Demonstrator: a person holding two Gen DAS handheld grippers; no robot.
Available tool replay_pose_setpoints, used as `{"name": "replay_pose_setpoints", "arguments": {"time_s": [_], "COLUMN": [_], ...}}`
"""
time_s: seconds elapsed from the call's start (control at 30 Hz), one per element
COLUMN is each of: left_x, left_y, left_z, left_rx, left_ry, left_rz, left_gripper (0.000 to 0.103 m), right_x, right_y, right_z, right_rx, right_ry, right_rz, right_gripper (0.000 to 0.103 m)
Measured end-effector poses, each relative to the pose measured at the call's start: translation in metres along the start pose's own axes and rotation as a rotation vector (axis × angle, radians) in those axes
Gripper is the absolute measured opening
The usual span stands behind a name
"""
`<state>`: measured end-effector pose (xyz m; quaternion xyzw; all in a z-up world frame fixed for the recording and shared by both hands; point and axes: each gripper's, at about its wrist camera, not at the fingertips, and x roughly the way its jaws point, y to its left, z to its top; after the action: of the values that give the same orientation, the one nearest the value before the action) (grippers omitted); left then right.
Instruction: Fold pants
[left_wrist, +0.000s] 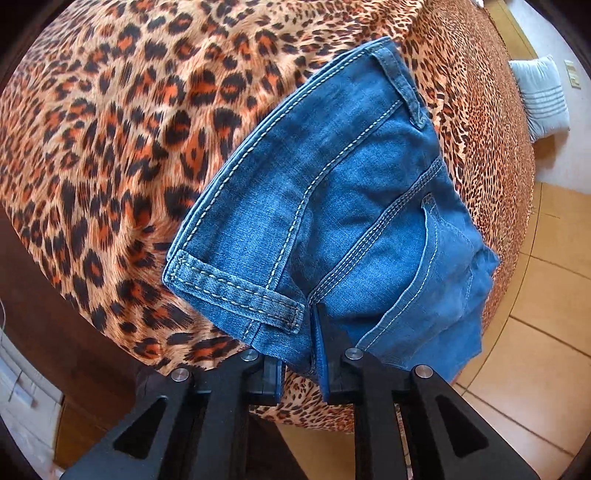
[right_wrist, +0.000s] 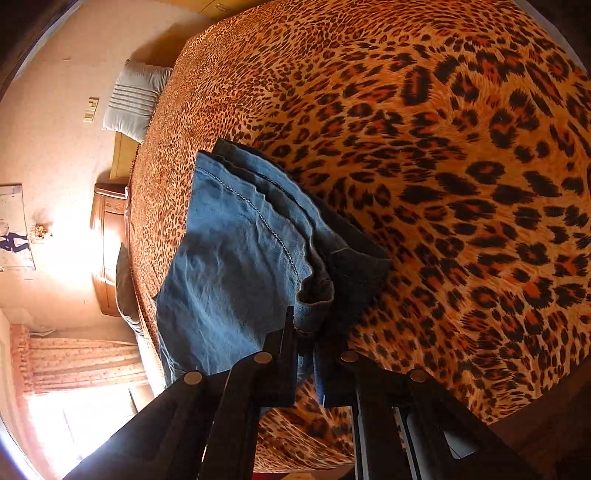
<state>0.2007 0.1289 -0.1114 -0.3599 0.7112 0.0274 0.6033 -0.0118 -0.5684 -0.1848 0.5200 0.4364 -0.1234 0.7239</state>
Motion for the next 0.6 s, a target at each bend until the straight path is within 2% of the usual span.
{"name": "replay_pose_setpoints", "arguments": {"time_s": [0.07,0.13,0.2,0.27,0.33,0.37,0.4,0.47,0.6], "left_x": [-0.004,-0.019,-0.041,-0.066,-0.089,-0.095,-0.098,-0.092,-0.062], "left_y": [-0.004,-0.007,-0.008,-0.012,-0.017,-0.020,-0.022,-0.030,-0.044], "left_z": [-0.004,-0.013,-0.019,-0.018,-0.005,0.007,0.020,0.048,0.090], "left_rx": [0.027,0.065,0.126,0.165,0.174,0.172,0.171,0.166,0.122], "left_ry": [0.014,0.010,-0.029,-0.084,-0.158,-0.186,-0.205,-0.199,-0.143], "left_rz": [-0.002,-0.021,-0.029,-0.047,-0.065,-0.069,-0.066,-0.059,-0.030], "left_gripper": [0.015,0.021,0.032,0.037,0.057,0.076,0.081,0.080,0.080], "right_x": [0.001,-0.007,-0.022,-0.039,-0.054,-0.059,-0.060,-0.054,-0.021], "right_y": [-0.001,-0.001,0.004,0.010,0.021,0.028,0.035,0.053,0.086], "right_z": [0.003,0.006,0.011,0.017,0.026,0.032,0.039,0.051,0.075], "right_rx": [-0.035,-0.040,-0.067,-0.105,-0.155,-0.177,-0.193,-0.224,-0.261], "right_ry": [0.029,0.029,0.005,-0.030,-0.068,-0.079,-0.085,-0.077,-0.029], "right_rz": [-0.037,-0.054,-0.071,-0.101,-0.125,-0.125,-0.119,-0.092,-0.036], "right_gripper": [0.011,0.017,0.020,0.028,0.033,0.037,0.040,0.046,0.048]}}
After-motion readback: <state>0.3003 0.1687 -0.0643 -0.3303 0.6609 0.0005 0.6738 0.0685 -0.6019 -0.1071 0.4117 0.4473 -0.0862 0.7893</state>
